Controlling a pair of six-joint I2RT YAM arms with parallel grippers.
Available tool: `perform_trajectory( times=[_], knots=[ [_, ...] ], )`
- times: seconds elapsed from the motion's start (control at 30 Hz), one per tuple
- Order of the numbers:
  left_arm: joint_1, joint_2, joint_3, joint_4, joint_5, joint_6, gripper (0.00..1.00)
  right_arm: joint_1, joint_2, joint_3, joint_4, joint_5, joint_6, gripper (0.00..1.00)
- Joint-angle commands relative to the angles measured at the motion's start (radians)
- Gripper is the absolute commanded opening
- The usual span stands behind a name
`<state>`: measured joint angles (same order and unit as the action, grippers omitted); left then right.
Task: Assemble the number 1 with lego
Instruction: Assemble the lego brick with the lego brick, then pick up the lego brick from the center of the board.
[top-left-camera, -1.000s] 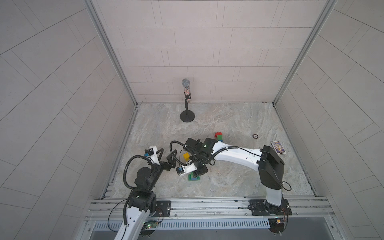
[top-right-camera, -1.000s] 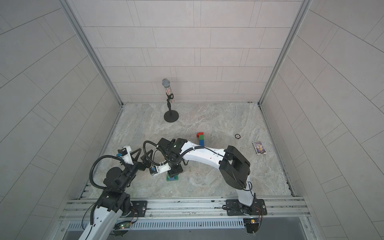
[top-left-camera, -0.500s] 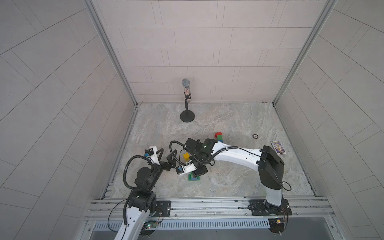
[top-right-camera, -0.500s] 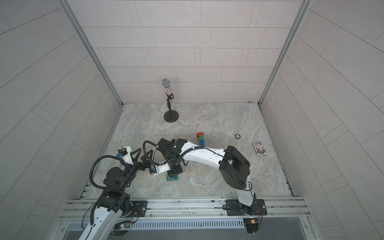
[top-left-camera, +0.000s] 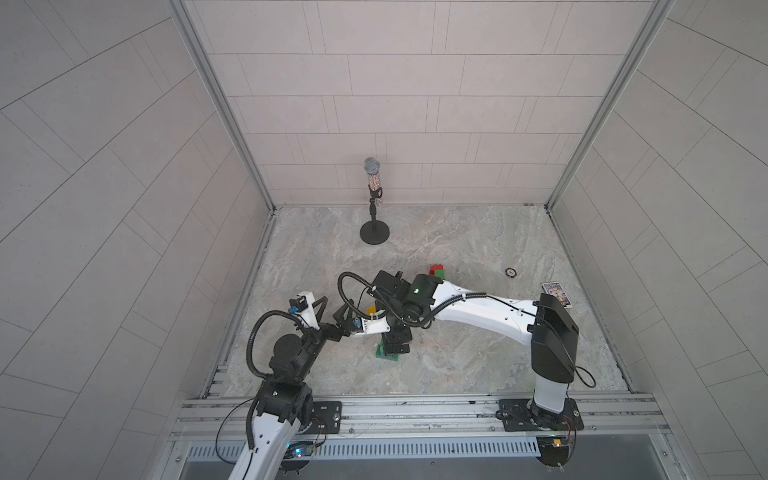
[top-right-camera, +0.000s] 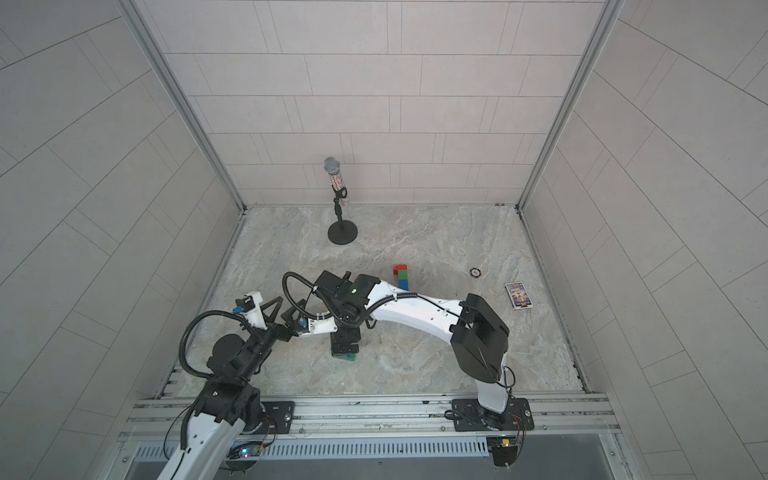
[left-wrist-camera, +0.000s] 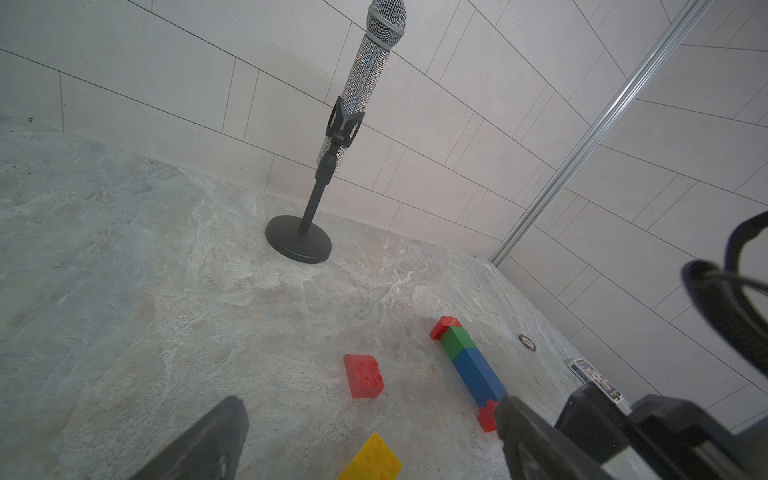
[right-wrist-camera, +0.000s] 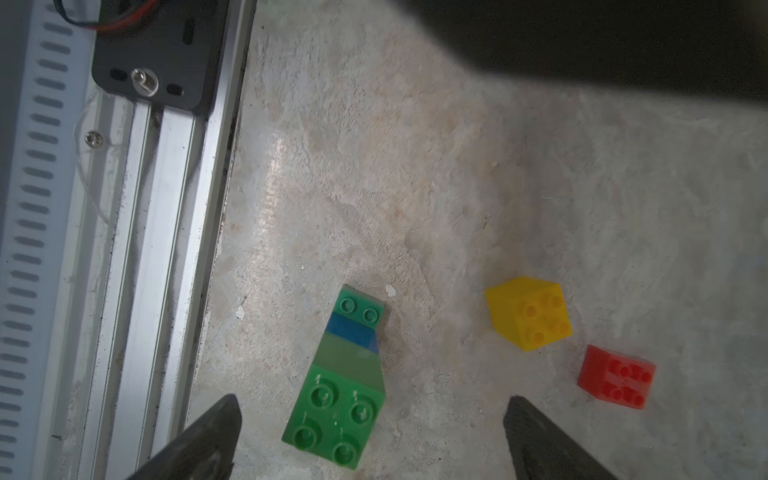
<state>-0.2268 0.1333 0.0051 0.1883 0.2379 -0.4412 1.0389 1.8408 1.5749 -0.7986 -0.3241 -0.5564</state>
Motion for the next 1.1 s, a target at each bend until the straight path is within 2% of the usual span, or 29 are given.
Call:
perform_trajectory(
  times=[0.0, 0.1, 0.17, 0.23, 0.4, 0.47, 0.57, 0.63, 0.8, 1.07],
  knots=[
    [0.001, -0.009, -0.020, 0.016, -0.005, -0.005, 1.00, -0.017, -0.078, 0.040, 0.056, 0.018, 0.134, 0.99],
    [0.000, -0.009, -0.020, 0.016, -0.006, -0.005, 1.00, -0.072, -0.091, 0.066, 0.113, 0.072, 0.377, 0.99],
    [0.001, -0.010, -0.020, 0.015, -0.005, -0.005, 1.00, -0.140, -0.060, 0.117, 0.083, -0.002, 0.483, 0.99],
    [0.001, -0.011, -0.020, 0.014, -0.006, -0.005, 1.00, -0.188, -0.029, 0.146, 0.070, -0.040, 0.510, 0.99],
    [0.001, -0.012, -0.020, 0.011, -0.006, -0.005, 1.00, -0.203, 0.039, 0.163, 0.079, 0.031, 0.530, 1.00],
    [0.001, -0.012, -0.020, 0.011, -0.009, -0.006, 1.00, -0.202, 0.106, 0.217, 0.031, 0.090, 0.574, 0.88],
    [0.001, -0.012, -0.020, 0.011, -0.007, -0.007, 1.00, -0.200, 0.228, 0.326, -0.063, 0.139, 0.653, 0.74],
    [0.001, -0.012, -0.020, 0.011, -0.008, -0.006, 1.00, -0.186, 0.295, 0.390, -0.112, 0.180, 0.695, 0.70],
    [0.001, -0.015, -0.019, 0.010, -0.005, -0.005, 1.00, -0.158, 0.341, 0.370, -0.077, 0.295, 0.792, 0.72],
    [0.001, -0.018, -0.019, 0.008, -0.006, -0.005, 1.00, -0.125, 0.359, 0.324, -0.022, 0.295, 0.830, 0.71]
  ],
)
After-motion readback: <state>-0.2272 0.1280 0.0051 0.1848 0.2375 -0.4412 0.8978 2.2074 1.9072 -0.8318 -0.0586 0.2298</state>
